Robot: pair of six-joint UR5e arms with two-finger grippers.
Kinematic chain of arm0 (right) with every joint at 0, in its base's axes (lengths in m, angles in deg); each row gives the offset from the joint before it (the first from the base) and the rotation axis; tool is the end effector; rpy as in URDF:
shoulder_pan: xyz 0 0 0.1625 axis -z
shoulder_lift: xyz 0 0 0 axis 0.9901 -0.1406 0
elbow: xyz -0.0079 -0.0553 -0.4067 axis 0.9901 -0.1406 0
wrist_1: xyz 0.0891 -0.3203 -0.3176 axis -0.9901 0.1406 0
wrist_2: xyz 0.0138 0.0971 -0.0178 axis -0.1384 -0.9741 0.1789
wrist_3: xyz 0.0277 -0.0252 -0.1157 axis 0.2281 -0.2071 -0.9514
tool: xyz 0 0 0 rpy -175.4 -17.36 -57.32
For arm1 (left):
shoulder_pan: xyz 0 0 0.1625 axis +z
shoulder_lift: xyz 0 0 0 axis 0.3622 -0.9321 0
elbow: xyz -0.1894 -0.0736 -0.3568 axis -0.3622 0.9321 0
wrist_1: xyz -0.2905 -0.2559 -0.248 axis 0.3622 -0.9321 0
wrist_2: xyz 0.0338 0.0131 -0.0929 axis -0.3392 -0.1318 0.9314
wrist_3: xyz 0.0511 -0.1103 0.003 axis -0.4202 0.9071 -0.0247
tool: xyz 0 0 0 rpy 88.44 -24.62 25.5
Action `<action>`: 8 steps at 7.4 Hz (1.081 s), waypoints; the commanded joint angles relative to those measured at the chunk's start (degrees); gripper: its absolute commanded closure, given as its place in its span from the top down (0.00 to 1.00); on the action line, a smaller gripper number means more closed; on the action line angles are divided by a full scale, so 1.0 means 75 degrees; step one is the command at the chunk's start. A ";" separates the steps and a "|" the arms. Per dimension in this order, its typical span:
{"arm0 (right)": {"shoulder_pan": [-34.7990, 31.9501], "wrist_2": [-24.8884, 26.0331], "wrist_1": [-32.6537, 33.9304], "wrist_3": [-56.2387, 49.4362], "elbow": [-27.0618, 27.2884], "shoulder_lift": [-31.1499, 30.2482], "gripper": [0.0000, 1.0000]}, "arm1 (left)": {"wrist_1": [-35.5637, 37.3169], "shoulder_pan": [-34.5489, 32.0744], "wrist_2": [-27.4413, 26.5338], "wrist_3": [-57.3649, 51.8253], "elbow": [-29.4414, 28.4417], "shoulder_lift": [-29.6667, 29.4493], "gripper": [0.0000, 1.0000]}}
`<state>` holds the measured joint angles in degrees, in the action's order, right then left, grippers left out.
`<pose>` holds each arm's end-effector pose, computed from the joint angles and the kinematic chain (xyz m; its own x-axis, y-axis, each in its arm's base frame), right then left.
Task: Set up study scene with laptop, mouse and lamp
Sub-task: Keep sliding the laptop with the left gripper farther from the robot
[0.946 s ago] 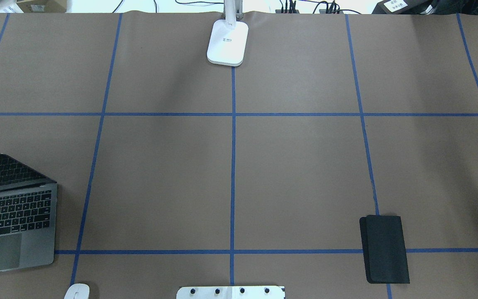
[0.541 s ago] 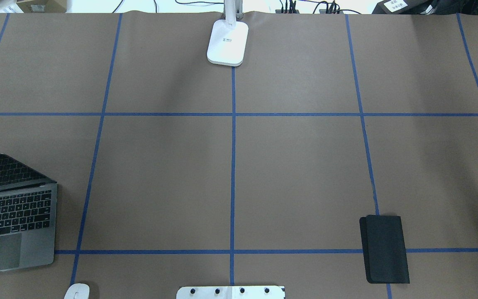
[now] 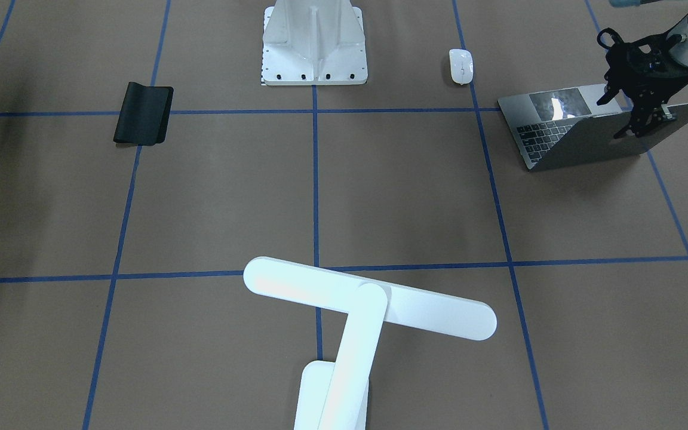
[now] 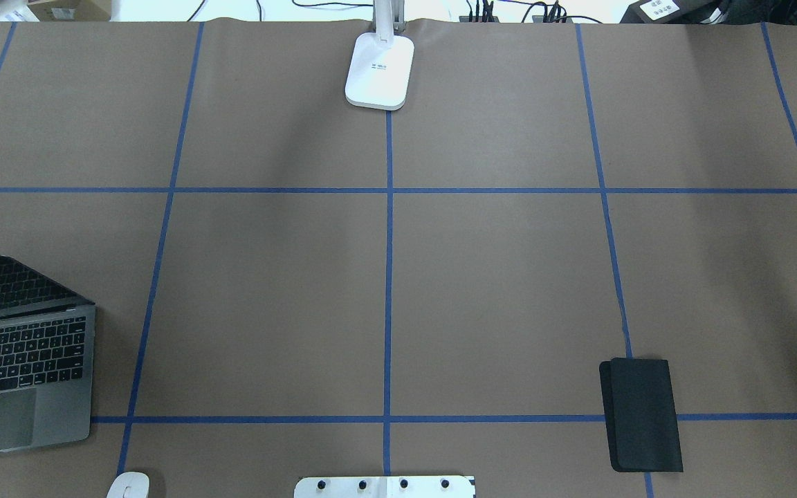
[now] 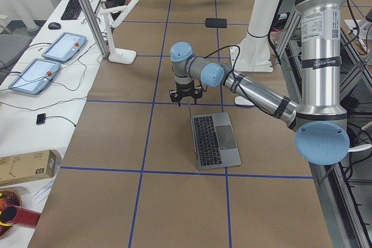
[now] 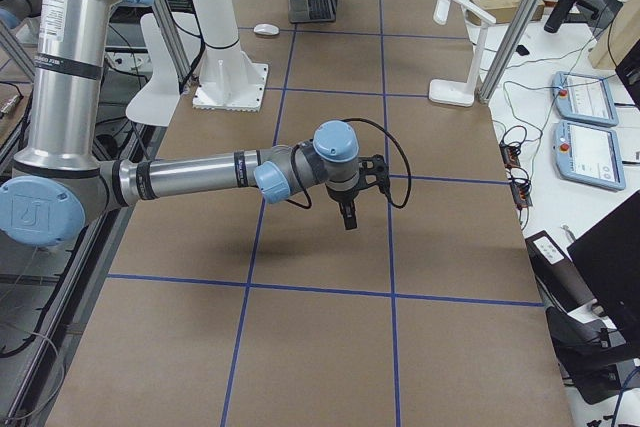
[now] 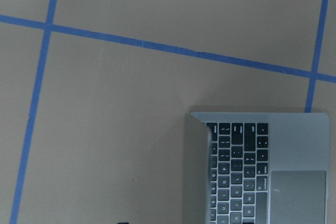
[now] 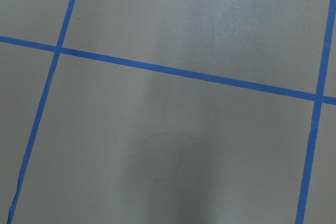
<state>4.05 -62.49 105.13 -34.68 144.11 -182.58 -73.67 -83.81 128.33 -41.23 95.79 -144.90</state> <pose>-0.0602 -0.4856 0.5367 0.6181 -0.2134 0.7565 0.0276 0.9677 0.2504 0.1763 -0.4518 0.4196 0.0847 0.9824 -0.1662 -0.6785 0.1791 0.7125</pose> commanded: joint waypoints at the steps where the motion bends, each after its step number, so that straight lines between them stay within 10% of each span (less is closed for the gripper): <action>1: 0.0000 0.0000 0.0000 -0.0010 -0.0003 -0.0008 1.00 | 0.0008 0.0047 -0.0005 0.0047 -0.0023 0.0001 0.62; 3: 0.0000 0.0000 0.0000 -0.0010 -0.0003 -0.0008 1.00 | 0.0008 0.0164 -0.0005 0.0047 -0.0023 0.0001 0.58; 6: 0.0000 0.0000 0.0000 -0.0010 -0.0015 0.0004 1.00 | -0.0003 0.0164 -0.0040 0.0012 0.0035 0.0001 0.10; 8: 0.0011 0.0012 0.0000 -0.0010 -0.0038 0.0027 1.00 | -0.0003 0.0153 -0.0028 -0.0012 0.0129 0.0013 0.00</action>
<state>4.06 -62.44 105.13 -34.75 143.93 -182.51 -73.68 -82.60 128.06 -41.19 96.35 -144.83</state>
